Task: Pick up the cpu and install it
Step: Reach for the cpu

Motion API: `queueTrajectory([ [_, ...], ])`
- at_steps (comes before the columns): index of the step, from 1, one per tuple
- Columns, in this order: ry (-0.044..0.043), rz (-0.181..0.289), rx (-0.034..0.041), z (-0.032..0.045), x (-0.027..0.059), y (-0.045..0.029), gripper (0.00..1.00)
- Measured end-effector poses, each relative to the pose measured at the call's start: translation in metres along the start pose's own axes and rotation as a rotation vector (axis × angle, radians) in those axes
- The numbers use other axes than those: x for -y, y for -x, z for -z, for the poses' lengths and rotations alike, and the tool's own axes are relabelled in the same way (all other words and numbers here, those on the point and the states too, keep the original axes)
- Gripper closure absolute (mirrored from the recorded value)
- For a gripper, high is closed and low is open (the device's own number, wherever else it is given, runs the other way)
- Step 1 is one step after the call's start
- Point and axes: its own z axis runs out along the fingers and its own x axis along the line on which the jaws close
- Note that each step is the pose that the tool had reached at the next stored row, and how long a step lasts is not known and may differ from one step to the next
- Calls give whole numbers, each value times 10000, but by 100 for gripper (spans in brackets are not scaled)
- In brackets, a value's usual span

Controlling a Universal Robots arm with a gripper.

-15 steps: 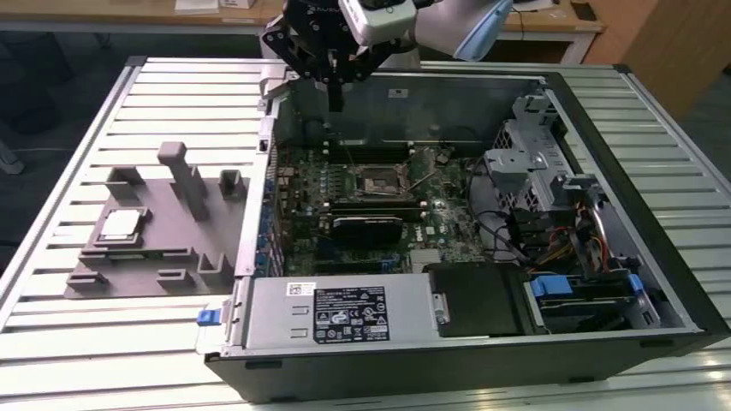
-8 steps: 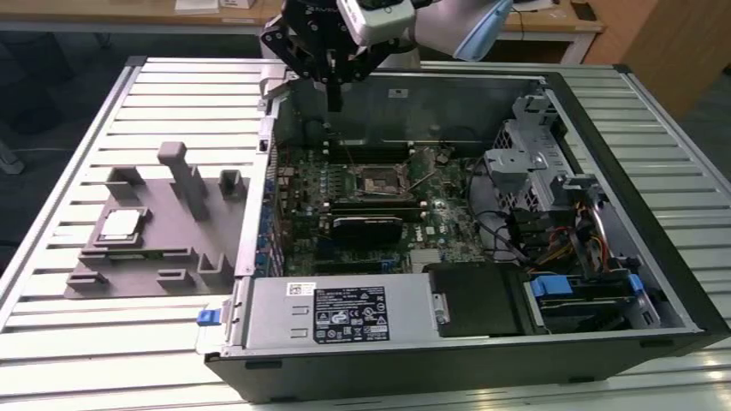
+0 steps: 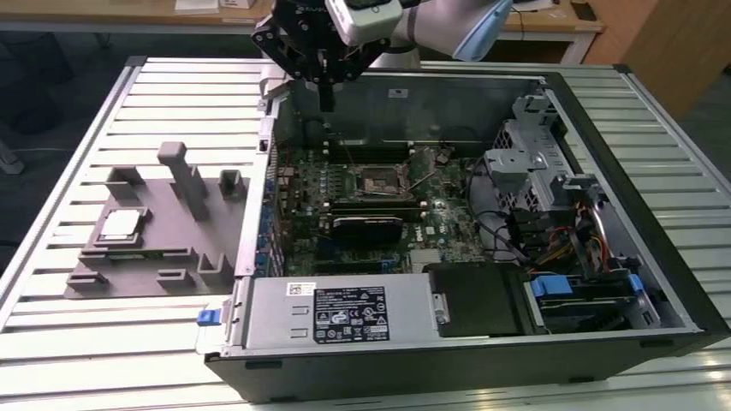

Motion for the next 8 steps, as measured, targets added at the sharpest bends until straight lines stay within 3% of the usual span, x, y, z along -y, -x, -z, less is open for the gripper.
queueTrajectory([
  [8, 0, 0, 7, 3, 7, -99, 89],
])
